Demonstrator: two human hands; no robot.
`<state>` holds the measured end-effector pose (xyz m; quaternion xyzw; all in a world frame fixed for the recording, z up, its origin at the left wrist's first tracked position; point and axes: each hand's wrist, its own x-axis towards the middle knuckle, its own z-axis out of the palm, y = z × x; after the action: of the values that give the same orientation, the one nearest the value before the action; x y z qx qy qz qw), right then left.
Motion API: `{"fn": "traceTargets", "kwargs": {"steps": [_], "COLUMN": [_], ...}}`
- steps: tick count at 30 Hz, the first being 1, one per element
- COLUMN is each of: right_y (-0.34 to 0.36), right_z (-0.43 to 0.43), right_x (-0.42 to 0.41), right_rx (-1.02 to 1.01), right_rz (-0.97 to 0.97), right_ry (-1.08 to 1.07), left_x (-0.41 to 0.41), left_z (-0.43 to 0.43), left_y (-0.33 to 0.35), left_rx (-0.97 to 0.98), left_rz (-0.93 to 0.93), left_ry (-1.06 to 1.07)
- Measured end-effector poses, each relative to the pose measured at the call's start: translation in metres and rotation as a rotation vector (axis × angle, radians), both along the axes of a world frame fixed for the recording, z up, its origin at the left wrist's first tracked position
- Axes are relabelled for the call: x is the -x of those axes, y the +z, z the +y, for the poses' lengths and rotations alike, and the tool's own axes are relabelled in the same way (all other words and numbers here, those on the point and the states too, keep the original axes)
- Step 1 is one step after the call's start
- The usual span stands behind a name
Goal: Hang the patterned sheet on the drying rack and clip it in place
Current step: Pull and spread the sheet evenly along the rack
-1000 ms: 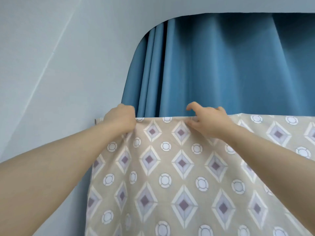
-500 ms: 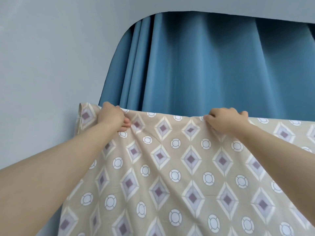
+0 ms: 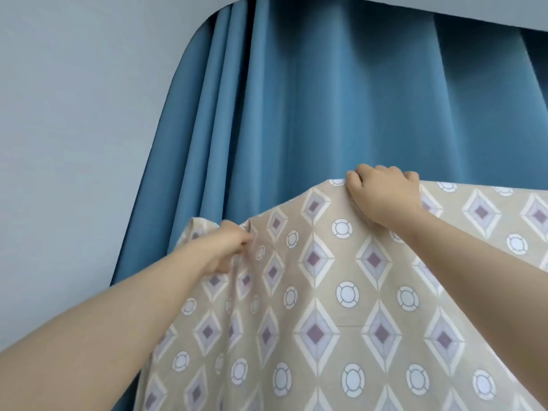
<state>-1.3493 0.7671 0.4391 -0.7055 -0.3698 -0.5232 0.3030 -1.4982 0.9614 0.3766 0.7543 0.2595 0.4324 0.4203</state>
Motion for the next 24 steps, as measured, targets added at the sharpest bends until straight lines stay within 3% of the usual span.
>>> {"fn": "traceTargets", "kwargs": {"steps": [3, 5, 7, 9, 13, 16, 19, 24], "right_y": [-0.002, -0.002, -0.002, -0.003, -0.003, -0.004, -0.008, -0.025], "right_z": [0.001, 0.001, 0.001, 0.001, -0.004, -0.006, -0.005, -0.003], "right_x": [0.001, 0.001, 0.004, 0.008, 0.012, 0.01, 0.012, 0.017], "right_rx": [-0.02, -0.026, -0.025, -0.022, -0.005, 0.005, 0.012, 0.018], "right_rz": [0.012, 0.026, 0.031, 0.023, 0.021, 0.016, 0.016, 0.003], "right_ry": [-0.002, -0.002, -0.004, 0.0, 0.006, -0.001, 0.0, 0.111], "left_x": [-0.016, -0.025, -0.034, -0.04, -0.045, -0.042, -0.035, -0.022], "left_z": [-0.011, -0.028, -0.044, -0.059, -0.072, -0.063, -0.063, -0.084], "left_y": [-0.01, -0.014, -0.018, -0.019, -0.019, -0.02, -0.026, -0.029], "left_rx": [0.053, 0.006, -0.053, -0.03, 0.077, 0.275, 0.252, 0.225], "left_rz": [0.291, 0.48, 0.557, 0.532, 0.276, 0.211, 0.275, 0.005], "left_ry": [-0.264, -0.345, -0.395, -0.53, -0.73, -0.813, -0.821, -0.839]}}
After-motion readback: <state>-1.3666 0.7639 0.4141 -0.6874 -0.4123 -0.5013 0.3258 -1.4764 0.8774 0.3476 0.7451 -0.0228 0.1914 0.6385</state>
